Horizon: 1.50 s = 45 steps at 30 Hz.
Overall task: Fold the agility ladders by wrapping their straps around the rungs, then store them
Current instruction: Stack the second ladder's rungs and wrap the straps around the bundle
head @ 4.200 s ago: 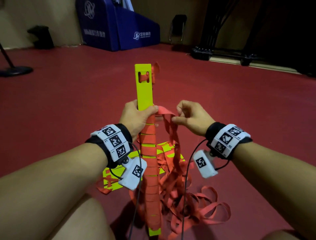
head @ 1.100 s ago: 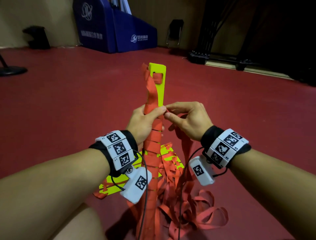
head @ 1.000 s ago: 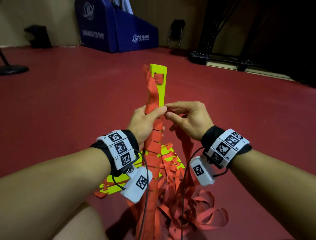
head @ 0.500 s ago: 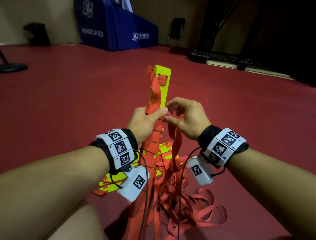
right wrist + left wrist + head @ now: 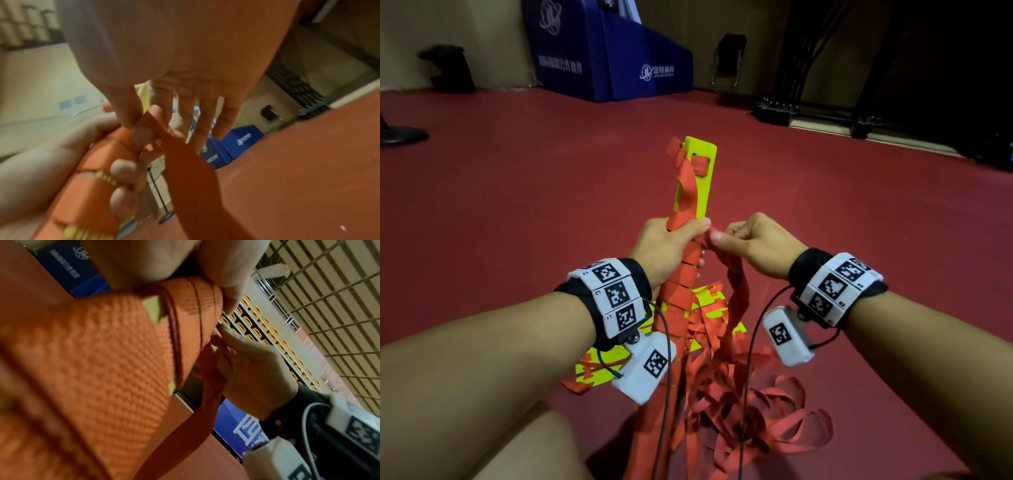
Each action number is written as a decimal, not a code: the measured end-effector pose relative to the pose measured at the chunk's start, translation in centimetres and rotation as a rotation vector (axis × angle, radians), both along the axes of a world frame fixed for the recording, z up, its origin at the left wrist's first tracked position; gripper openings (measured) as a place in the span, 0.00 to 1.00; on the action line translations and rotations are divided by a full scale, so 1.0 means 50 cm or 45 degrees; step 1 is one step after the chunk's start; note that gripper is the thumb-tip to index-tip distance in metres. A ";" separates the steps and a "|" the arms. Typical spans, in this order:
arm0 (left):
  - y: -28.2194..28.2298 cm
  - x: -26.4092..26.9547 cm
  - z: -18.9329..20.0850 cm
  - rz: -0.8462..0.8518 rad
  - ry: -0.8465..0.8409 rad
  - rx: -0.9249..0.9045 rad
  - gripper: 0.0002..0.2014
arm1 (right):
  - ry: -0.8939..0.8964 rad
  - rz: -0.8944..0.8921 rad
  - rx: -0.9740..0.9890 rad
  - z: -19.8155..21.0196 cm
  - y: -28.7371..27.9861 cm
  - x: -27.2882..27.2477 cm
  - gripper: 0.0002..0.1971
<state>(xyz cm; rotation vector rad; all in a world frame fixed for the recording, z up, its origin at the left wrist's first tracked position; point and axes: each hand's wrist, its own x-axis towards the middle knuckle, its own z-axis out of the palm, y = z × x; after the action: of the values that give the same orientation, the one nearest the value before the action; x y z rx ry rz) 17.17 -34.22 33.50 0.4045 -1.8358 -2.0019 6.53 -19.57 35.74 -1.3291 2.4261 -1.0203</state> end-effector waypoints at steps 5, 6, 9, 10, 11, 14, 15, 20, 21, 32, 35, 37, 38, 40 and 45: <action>-0.004 -0.002 0.008 0.062 0.020 0.013 0.10 | 0.136 -0.245 0.265 0.003 0.016 -0.007 0.38; -0.003 -0.002 0.007 0.067 0.018 0.001 0.10 | 0.145 -0.299 0.332 0.005 0.019 -0.005 0.40; -0.002 -0.002 0.004 0.077 0.014 -0.030 0.10 | 0.087 -0.442 0.423 0.012 0.023 -0.003 0.43; -0.002 -0.002 0.004 0.077 0.011 -0.035 0.10 | 0.076 -0.486 0.426 0.012 0.025 -0.004 0.42; -0.003 -0.002 0.004 0.077 0.012 -0.037 0.10 | 0.071 -0.523 0.425 0.013 0.027 -0.004 0.39; 0.000 -0.001 0.005 0.071 0.025 -0.013 0.10 | 0.052 -0.604 0.461 0.011 0.030 -0.009 0.41; 0.001 0.000 0.008 0.070 0.034 -0.001 0.10 | 0.048 -0.626 0.484 0.009 0.032 -0.011 0.43; -0.003 0.007 0.030 0.086 0.099 0.086 0.09 | -0.037 -0.633 0.606 -0.011 0.050 -0.027 0.52; -0.003 0.008 0.032 0.086 0.111 0.098 0.09 | -0.059 -0.637 0.611 -0.016 0.051 -0.029 0.53; 0.015 0.027 0.052 0.012 0.222 0.166 0.08 | -0.187 -0.796 0.617 -0.040 0.046 -0.063 0.59; 0.009 0.031 0.059 0.045 0.273 0.161 0.08 | -0.216 -0.794 0.644 -0.056 0.050 -0.076 0.63; 0.003 0.031 0.064 0.066 0.307 0.171 0.09 | -0.262 -0.775 0.634 -0.070 0.059 -0.087 0.64; -0.001 0.031 0.064 0.065 0.316 0.179 0.11 | -0.282 -0.760 0.629 -0.077 0.063 -0.093 0.61; -0.005 0.028 0.061 0.047 0.321 0.181 0.20 | -0.276 -0.746 0.636 -0.084 0.067 -0.104 0.51; 0.005 0.020 0.049 -0.002 0.255 0.119 0.26 | 0.085 -0.842 0.468 -0.063 0.046 -0.101 0.29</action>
<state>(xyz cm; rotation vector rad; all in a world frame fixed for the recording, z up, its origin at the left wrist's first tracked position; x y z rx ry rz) 18.16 -34.00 35.95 0.2190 -1.6275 -2.0534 1.49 -17.25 32.60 -0.4501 2.9880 -0.5831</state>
